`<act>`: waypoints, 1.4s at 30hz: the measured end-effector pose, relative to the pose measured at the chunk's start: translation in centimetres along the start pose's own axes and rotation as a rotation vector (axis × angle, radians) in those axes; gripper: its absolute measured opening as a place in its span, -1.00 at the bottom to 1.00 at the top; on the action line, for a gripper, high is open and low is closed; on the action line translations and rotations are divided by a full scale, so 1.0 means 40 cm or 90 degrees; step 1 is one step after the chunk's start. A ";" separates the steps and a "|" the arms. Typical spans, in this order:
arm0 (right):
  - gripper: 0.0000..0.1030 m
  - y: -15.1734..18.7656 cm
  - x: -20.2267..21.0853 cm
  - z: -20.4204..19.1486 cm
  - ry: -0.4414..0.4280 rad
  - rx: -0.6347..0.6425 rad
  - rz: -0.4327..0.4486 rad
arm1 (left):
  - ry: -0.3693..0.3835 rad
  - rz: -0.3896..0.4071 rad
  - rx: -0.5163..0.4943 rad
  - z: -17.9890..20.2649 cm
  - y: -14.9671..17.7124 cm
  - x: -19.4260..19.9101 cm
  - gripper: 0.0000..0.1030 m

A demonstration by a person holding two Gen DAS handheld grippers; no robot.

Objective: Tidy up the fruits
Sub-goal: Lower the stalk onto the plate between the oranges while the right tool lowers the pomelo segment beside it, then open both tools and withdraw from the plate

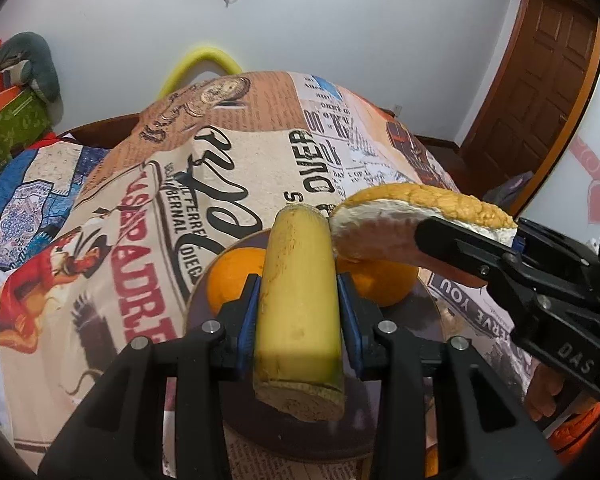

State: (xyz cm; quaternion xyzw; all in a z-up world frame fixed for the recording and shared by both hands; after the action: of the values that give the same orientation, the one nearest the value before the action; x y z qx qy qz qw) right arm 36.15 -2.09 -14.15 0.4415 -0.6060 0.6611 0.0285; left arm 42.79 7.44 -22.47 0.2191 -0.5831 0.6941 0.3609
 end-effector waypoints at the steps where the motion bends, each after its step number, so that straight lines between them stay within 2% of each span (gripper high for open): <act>1: -0.55 0.001 -0.001 -0.002 0.002 0.003 -0.001 | -0.005 -0.001 -0.004 0.002 0.001 -0.004 -0.28; 8: -0.56 0.029 -0.014 -0.007 -0.015 0.027 -0.039 | -0.002 0.002 -0.010 0.004 0.000 -0.011 -0.28; 13: -0.55 0.042 -0.018 0.005 -0.026 0.011 -0.055 | 0.002 -0.003 -0.011 0.005 0.006 -0.008 -0.28; 17: -0.53 0.056 -0.026 0.003 -0.029 0.017 -0.072 | 0.029 -0.008 -0.018 0.020 0.009 -0.001 -0.28; 19: -0.53 0.060 -0.024 0.000 -0.025 0.023 -0.072 | 0.008 0.004 -0.036 0.031 0.007 0.007 -0.28; 24: -0.53 0.060 -0.009 0.005 -0.018 0.025 -0.068 | 0.008 0.004 -0.025 0.027 0.006 0.019 -0.28; 29: -0.53 0.062 0.019 0.015 -0.006 0.020 -0.065 | 0.004 0.008 -0.012 0.018 0.013 0.054 -0.28; 38: -0.52 0.077 0.106 0.015 0.022 0.014 -0.057 | -0.020 0.018 -0.035 0.050 0.055 0.159 -0.28; 42: -0.41 0.084 0.153 0.011 0.032 0.010 -0.048 | -0.025 0.027 -0.047 0.073 0.075 0.219 -0.28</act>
State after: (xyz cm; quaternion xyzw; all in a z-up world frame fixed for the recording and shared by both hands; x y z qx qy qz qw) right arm 30.73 -6.37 -13.03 0.4474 -0.5829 0.6751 0.0653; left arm 34.52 6.58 -17.41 0.2067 -0.6196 0.6752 0.3426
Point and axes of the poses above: each gripper's, at about its wrist camera, not at the fingertips, and x roughly against the way its jaws point, z to its right, y to its underside, the point moved 4 cm from there along -x, roughly the way its jaws point, and after that the axes turned 5 degrees about y, right-handed, at the moved point
